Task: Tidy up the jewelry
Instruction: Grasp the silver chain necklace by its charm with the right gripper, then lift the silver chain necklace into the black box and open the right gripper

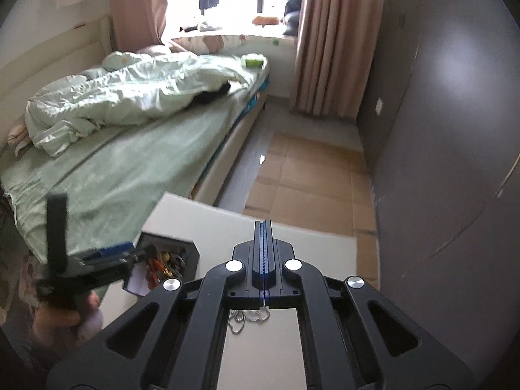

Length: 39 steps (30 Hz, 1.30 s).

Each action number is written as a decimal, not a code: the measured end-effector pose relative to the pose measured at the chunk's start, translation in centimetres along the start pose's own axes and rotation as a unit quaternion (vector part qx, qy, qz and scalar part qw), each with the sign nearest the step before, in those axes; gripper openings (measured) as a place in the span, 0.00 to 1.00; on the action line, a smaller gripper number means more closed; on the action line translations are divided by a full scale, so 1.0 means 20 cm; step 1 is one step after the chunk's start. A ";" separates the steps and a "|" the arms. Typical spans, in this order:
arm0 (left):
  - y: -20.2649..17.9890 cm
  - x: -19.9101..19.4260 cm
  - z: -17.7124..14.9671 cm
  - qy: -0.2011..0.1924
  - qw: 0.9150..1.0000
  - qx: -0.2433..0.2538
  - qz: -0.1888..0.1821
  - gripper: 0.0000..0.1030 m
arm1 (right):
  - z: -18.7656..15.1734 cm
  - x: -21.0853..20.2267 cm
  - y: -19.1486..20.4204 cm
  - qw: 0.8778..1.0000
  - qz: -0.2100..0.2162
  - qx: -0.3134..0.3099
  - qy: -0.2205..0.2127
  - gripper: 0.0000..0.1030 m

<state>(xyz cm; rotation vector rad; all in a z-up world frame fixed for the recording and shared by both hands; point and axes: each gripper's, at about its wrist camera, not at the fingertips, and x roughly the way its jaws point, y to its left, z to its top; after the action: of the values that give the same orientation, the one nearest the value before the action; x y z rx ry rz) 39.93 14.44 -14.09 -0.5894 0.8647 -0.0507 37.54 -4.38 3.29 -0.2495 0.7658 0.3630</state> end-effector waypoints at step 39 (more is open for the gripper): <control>0.06 -0.02 0.03 -0.001 1.000 -0.006 -0.004 0.63 | -0.55 1.10 0.04 0.981 0.038 -0.026 0.191 0.29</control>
<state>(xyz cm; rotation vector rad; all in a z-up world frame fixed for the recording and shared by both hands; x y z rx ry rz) 39.81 15.79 -14.09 -0.6036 0.8608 -0.0515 44.88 -2.46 -20.08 -0.3452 1.1473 0.4132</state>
